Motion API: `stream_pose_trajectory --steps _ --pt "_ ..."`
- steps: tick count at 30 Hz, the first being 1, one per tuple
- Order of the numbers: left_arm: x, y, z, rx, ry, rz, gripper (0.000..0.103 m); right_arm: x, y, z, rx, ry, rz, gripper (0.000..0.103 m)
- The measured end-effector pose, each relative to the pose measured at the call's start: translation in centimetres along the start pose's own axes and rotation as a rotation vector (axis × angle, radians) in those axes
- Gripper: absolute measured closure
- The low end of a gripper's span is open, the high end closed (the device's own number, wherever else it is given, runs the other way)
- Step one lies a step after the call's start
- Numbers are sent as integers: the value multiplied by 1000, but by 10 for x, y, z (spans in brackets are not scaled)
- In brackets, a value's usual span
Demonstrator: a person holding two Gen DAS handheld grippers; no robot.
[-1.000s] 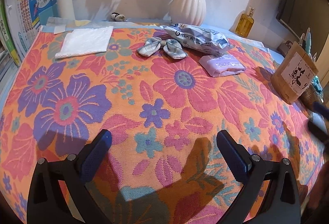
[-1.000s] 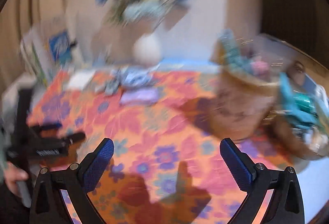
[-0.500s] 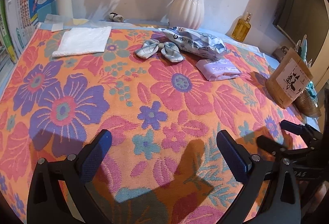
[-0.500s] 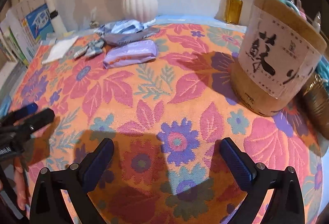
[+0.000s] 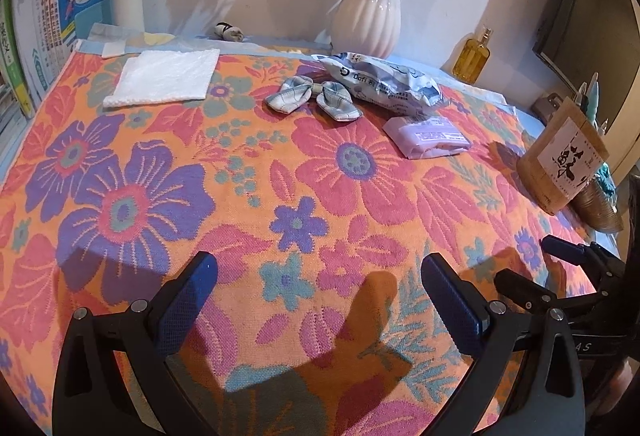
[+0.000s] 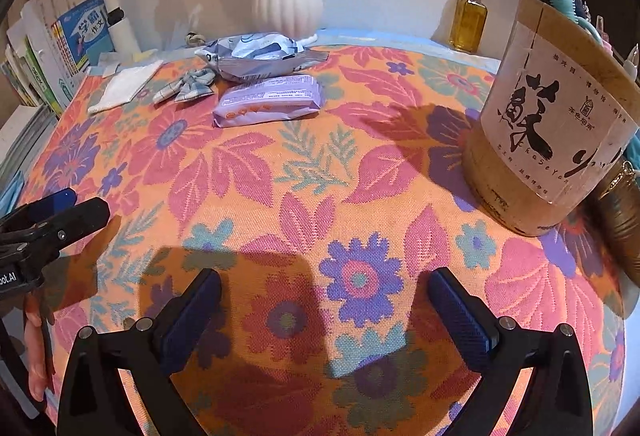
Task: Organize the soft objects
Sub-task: 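Grasp the plaid bow with the left gripper while the right grasps the lilac packet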
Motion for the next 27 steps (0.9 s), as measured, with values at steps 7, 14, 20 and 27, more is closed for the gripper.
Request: stream_pose_trajectory --steps 7,14,20,27 --pt "-1 -4 4 19 56 43 1 -1 -2 -2 2 -10 5 0" --pt "-17 4 -7 181 -51 125 1 1 5 6 222 27 -51 0" --pt "-2 78 9 103 -101 40 1 -1 62 33 155 80 -26 0" --pt "-1 105 88 108 -31 156 3 15 106 77 45 70 -163 1"
Point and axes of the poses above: each gripper's, at about its wrist camera, not at the fingertips, and z roughly the way its jaws point, x to its left, y to its top, the point moved 6 cm from there along z, roughly the way its jaws point, and after that the axes turned 3 degrees about -x, right-handed, at the moved point
